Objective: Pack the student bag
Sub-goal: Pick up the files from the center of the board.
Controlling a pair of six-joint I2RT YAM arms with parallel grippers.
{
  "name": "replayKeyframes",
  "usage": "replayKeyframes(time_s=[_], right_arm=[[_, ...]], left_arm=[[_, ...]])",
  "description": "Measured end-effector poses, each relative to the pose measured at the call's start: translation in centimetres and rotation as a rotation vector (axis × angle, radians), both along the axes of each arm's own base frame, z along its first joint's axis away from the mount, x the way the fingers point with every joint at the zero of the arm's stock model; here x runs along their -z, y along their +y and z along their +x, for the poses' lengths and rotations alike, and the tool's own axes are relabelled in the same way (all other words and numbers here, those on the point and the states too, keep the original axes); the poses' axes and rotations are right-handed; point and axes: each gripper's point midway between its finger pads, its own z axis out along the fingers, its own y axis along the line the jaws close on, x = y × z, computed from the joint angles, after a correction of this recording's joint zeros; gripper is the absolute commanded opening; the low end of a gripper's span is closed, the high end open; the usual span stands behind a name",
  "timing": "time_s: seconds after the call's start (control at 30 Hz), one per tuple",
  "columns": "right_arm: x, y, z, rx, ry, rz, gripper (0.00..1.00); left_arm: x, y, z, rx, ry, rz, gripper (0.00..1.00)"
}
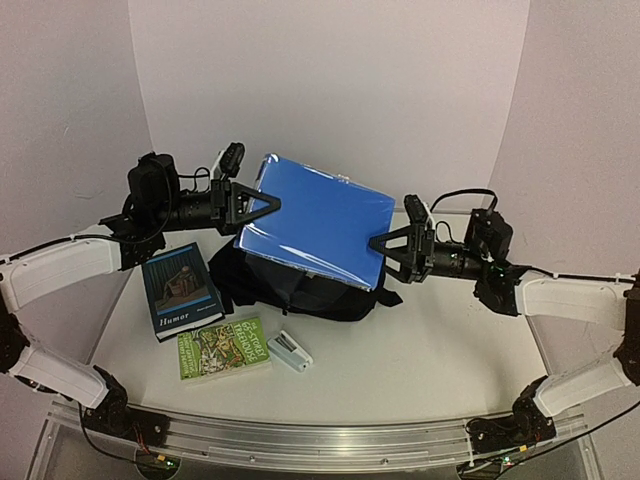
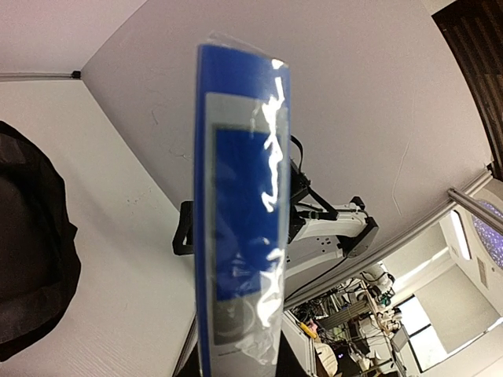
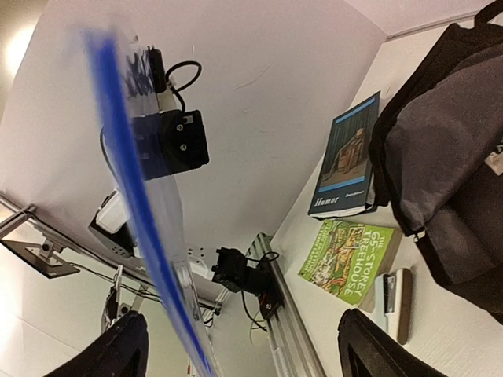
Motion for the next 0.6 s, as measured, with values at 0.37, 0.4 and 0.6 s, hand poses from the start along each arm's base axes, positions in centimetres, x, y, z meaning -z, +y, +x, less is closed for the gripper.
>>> replayKeyframes(time_s=[0.37,0.4,0.6], right_arm=[[-3.5,1.0,-1.5,-0.062,-0.051,0.108,0.25],[-3.8,1.1,-1.8,-0.070,-0.052,0.121,0.18],[-4.7,1.4,-2.1,-0.073,-0.056,0.154,0.00]], left_arm=[[0.0,0.0,-0.7,0.041,0.029,-0.012,0.04],[0.0,0.0,-0.7,0.042,0.032,-0.012,0.06],[0.7,0.0,-0.4,0.020,0.044,0.009,0.43]])
